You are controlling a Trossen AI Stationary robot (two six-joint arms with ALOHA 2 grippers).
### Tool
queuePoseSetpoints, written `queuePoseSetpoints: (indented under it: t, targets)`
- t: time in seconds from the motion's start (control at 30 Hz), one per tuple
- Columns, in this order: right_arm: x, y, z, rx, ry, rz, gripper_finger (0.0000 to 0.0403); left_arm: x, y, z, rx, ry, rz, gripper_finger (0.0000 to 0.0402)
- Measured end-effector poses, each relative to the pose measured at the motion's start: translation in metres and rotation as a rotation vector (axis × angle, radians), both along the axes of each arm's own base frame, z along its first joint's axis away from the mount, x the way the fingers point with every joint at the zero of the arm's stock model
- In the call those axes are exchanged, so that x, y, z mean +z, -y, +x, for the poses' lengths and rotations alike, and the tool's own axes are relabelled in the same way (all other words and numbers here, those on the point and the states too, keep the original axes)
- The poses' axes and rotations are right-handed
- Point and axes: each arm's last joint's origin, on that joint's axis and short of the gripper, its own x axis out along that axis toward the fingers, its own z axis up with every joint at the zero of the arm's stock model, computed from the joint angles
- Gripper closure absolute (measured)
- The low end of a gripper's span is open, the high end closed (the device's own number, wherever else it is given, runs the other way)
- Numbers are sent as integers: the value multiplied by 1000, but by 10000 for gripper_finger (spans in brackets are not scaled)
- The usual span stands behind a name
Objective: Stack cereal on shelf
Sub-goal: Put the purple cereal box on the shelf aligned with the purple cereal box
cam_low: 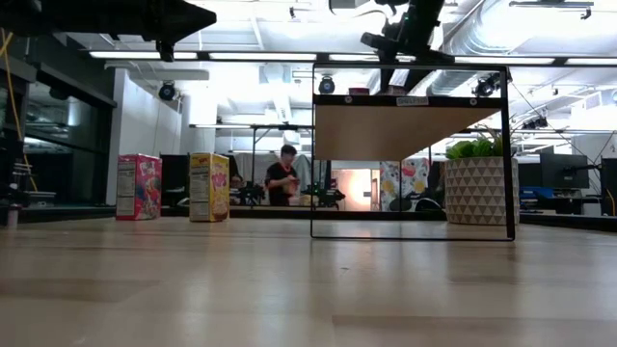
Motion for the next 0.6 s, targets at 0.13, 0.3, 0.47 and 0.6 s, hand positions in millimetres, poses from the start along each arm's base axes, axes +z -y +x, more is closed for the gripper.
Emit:
queuePoseSetpoints:
  t: [0.13, 0.3, 0.47, 0.6]
  targets:
    - [8, -4, -7, 12, 17, -15, 185, 0, 0, 0, 0, 0, 0, 398]
    - [21, -10, -18, 32, 51, -37, 185, 0, 0, 0, 0, -1, 0, 398]
    - [33, -21, -34, 67, 38, -65, 186, 0, 0, 0, 0, -3, -1, 398]
    - [37, -34, -49, 68, -63, -93, 194, -2, 0, 0, 0, -17, -5, 398]
